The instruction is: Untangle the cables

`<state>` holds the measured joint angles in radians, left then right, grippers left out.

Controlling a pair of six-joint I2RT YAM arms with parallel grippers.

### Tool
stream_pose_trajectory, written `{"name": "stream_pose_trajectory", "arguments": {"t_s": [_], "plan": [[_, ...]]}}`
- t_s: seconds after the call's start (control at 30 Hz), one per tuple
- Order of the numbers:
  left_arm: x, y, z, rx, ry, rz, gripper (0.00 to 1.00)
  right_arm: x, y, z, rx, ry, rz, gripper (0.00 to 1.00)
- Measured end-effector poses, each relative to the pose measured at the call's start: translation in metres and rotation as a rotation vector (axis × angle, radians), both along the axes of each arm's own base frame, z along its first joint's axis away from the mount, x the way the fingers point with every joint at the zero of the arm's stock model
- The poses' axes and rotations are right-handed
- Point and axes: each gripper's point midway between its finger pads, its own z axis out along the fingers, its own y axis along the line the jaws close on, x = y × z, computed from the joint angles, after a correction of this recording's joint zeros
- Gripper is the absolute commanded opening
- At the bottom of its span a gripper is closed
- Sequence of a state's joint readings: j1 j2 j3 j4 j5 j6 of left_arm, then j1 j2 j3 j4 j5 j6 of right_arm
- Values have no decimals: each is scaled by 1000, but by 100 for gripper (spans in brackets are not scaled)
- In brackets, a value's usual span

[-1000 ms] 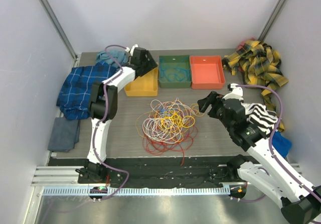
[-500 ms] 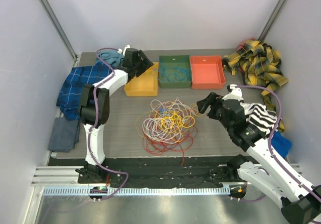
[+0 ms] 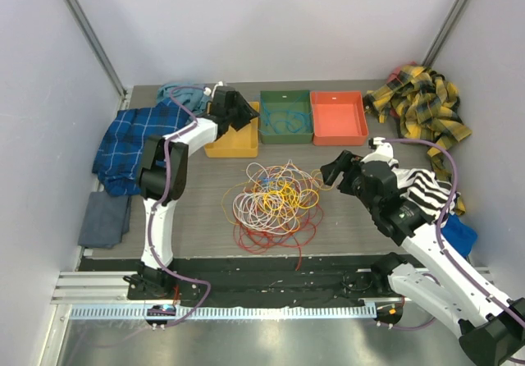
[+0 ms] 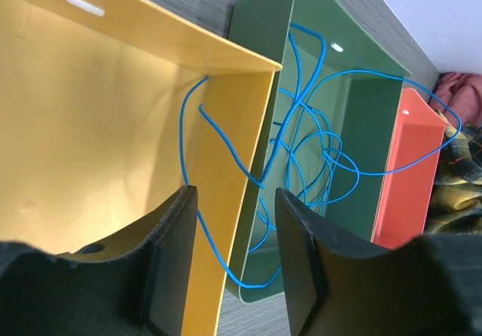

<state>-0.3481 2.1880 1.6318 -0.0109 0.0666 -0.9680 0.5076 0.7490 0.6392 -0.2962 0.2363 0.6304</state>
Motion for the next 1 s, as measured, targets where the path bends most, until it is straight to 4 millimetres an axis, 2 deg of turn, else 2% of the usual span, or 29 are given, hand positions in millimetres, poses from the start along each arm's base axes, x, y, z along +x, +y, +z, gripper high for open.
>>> {"name": "stream_pose_trajectory", "arguments": {"t_s": [0.1,0.2,0.27,0.3,0.4,0.57,0.7,0.77,1.0], "plan": [[-1,-3,-5,-4,6,-9,40,1,1,-1,-1,1,0,82],[-1,-4,-7,-8,10,-13,37,1,1,-3,-4,8,2,82],[-1,-5,-7,-8,8,-14,40,2,1,-3,-4,9,2,82],[-1,-5,-7,-9,7,-14,48,2,1,-3,-5,10,2,82],[-1,-4,-7,-5,5,-16,57,2,2,-3,-4,9,3,82],[-3,-3,-10,2,9,-17,58,3,2,-3,-4,9,3,82],[-19,3,-23,-5,53,-4,51,3,3,-4,-3,11,6,82],[-27,4,-27,-32,68,14,50,4,4,-3,1,8,10,82],[-37,6,-27,-148,73,88,55,5,6,-1,9,0,16,82]]}}
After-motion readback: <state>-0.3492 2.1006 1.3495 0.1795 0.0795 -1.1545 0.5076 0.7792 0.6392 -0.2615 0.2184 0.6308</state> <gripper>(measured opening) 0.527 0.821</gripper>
